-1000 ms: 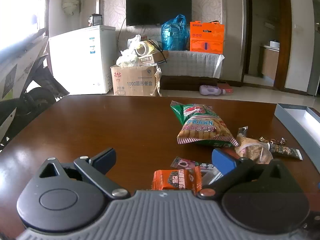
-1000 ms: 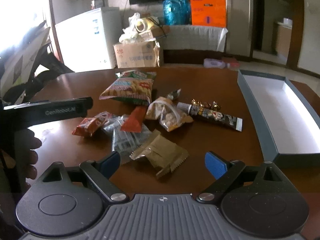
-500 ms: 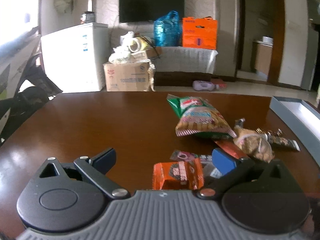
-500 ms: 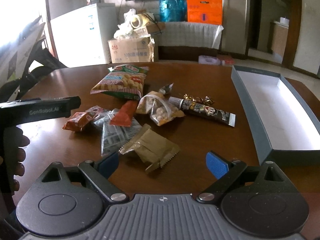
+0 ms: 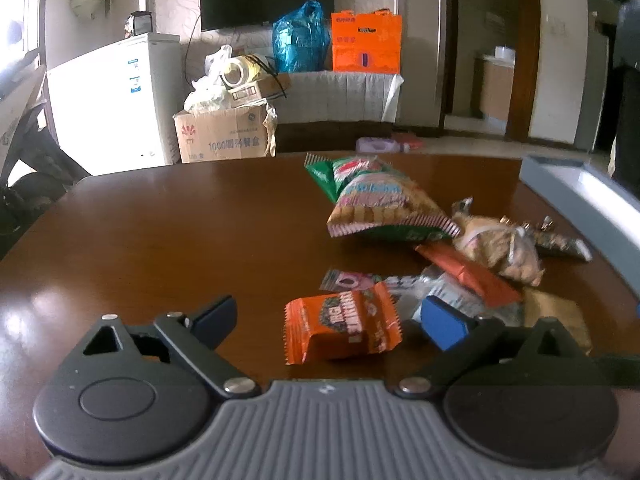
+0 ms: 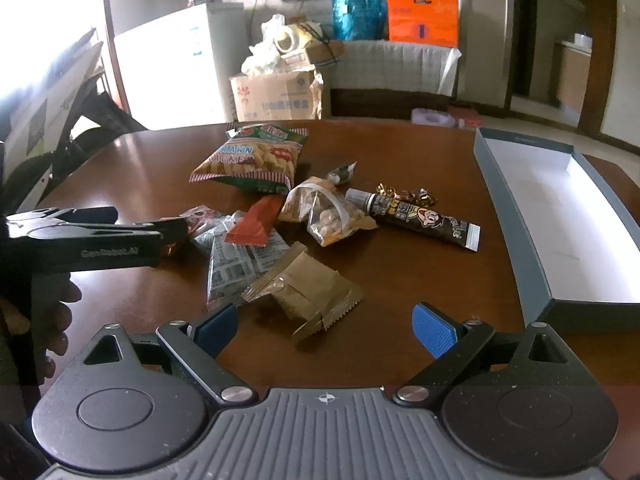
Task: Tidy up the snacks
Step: 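Move left gripper toward orange wafer pack while right gripper approaches gold pastry packet, then close left gripper on orange wafer pack while right gripper grasps gold pastry packet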
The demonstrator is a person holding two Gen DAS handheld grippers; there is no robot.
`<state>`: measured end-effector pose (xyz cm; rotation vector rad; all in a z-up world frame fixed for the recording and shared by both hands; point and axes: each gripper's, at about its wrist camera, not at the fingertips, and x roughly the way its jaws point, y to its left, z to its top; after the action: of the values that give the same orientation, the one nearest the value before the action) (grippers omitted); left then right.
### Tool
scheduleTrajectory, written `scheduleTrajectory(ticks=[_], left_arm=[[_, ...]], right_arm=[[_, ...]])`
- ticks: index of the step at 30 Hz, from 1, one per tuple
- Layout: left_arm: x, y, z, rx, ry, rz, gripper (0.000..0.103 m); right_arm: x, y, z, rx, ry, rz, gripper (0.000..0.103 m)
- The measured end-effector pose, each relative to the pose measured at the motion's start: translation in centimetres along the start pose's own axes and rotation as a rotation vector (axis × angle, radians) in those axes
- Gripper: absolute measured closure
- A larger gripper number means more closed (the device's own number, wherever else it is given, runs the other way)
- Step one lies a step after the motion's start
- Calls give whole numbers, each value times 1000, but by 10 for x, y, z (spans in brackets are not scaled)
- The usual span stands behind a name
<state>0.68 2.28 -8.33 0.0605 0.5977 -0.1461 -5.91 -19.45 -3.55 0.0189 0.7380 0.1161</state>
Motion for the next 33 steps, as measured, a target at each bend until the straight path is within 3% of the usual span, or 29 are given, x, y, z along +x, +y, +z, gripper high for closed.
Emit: scheduleTrajectory(ticks=[4, 11, 21, 30, 32, 33], left_arm=[[15, 1, -1, 3, 29, 9, 10], [34, 4, -4, -45, 79, 15, 10], [39, 15, -4, -86, 76, 28, 10], [37, 15, -4, -85, 77, 30, 10], [38, 15, -4, -83, 76, 28, 11], [36, 15, -4, -83, 77, 30, 12]], right_arm=[[2, 3, 2, -13, -10, 14, 8], [19, 12, 0, -113, -8, 0, 13], [48, 6, 3, -132, 20, 28, 19], [55, 14, 7, -174, 34, 86, 37], [53, 17, 7, -192, 31, 97, 50], [53, 17, 7, -201, 32, 98, 50]])
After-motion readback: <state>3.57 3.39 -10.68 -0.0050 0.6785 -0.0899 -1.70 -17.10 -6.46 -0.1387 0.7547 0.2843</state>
